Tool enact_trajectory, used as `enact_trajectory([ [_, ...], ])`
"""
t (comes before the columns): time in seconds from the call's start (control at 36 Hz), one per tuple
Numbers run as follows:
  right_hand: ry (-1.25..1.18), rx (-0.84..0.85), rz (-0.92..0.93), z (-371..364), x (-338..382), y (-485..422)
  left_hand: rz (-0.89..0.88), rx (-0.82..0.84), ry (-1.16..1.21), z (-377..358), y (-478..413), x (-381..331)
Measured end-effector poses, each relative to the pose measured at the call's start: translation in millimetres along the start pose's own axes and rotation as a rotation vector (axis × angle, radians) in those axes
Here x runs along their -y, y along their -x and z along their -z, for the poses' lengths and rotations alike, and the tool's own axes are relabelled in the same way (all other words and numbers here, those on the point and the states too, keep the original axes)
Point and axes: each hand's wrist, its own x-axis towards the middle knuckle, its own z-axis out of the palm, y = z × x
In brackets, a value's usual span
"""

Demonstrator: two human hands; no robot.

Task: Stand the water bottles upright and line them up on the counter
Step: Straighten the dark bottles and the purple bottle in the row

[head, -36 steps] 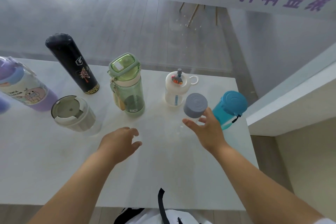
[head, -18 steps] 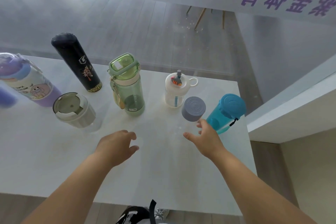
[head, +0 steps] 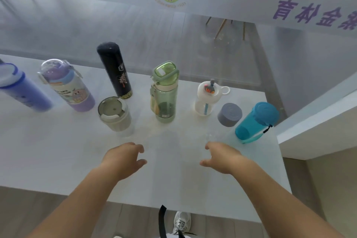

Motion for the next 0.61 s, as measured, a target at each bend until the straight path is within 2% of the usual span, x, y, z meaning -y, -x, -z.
enact_trajectory([
  [0.33,0.213,0.022,0.213,-13,182,18,0.054,-0.093,0.005,23,68,153],
  [0.61,0.287,0.001,0.407,-26,326,26,0.193,-0.144,0.063,44,120,275],
])
